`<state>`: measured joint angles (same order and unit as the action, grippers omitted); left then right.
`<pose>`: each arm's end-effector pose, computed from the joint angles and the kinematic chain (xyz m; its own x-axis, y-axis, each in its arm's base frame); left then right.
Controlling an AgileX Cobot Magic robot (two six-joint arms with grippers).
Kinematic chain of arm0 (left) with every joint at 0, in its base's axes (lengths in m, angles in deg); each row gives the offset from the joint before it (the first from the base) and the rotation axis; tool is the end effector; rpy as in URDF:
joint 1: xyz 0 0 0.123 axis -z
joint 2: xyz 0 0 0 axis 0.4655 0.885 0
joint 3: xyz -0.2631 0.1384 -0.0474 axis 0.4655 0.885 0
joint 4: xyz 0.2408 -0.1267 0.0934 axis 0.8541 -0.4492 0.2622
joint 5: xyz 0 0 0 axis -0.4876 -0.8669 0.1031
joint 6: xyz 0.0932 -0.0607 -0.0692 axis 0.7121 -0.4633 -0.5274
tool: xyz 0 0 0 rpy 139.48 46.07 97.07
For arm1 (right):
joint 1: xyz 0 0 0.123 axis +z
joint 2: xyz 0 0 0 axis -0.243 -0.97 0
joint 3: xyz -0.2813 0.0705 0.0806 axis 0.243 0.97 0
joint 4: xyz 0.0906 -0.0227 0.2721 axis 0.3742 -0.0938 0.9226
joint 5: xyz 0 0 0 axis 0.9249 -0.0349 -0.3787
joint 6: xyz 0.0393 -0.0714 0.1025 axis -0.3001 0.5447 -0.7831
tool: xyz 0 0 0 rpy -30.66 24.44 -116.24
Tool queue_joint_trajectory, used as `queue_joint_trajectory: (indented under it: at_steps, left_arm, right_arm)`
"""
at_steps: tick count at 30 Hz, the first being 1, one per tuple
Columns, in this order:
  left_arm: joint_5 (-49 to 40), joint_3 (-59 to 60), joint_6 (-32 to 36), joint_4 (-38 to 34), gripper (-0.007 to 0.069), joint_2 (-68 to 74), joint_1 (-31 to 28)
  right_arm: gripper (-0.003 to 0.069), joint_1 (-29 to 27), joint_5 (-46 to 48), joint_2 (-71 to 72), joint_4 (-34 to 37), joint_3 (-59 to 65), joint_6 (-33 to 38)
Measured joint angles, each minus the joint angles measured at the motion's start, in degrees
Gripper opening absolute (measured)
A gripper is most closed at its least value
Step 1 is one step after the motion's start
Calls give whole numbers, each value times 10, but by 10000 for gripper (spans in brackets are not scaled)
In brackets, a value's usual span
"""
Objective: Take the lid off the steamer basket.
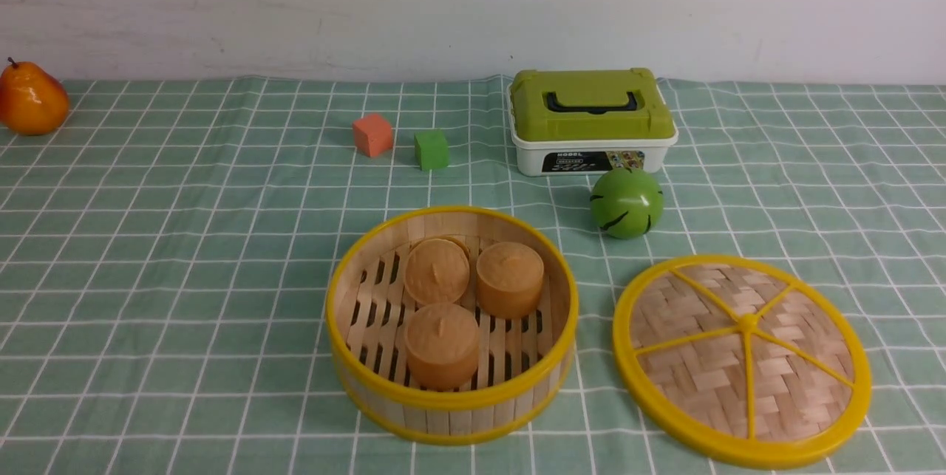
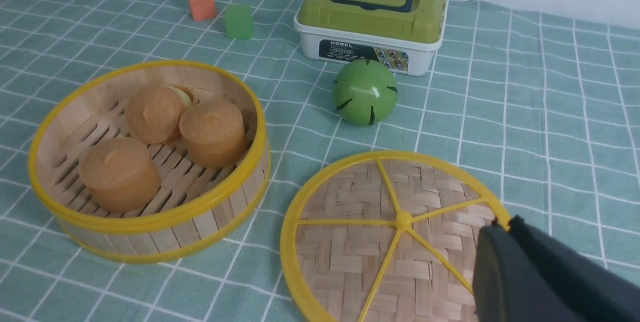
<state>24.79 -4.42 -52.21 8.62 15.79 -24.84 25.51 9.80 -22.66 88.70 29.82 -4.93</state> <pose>0.1102 -0.0035 0.1542 -0.3205 -0.1730 -0.9313 -0.0261 0.9844 -0.1739 0.1509 0.0443 0.3514 -0.3799 -0.0436 -0.9240 -0.2780 0.9581 0.0691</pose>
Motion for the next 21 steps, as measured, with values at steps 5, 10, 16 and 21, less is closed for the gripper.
queue_joint_trajectory:
  at_steps: [5, 10, 16, 21]
  left_arm:
    - [0, 0, 0, 0, 239, 0, 0]
    - [0, 0, 0, 0, 239, 0, 0]
    - [0, 0, 0, 0, 239, 0, 0]
    - [0, 0, 0, 0, 239, 0, 0]
  right_arm:
    - [-21, 0, 9, 0, -1, 0, 0]
    - [-17, 0, 10, 0, -33, 0, 2]
    - [-14, 0, -13, 28, -48, 40, -3]
    - [-13, -24, -141, 125, -73, 173, -43]
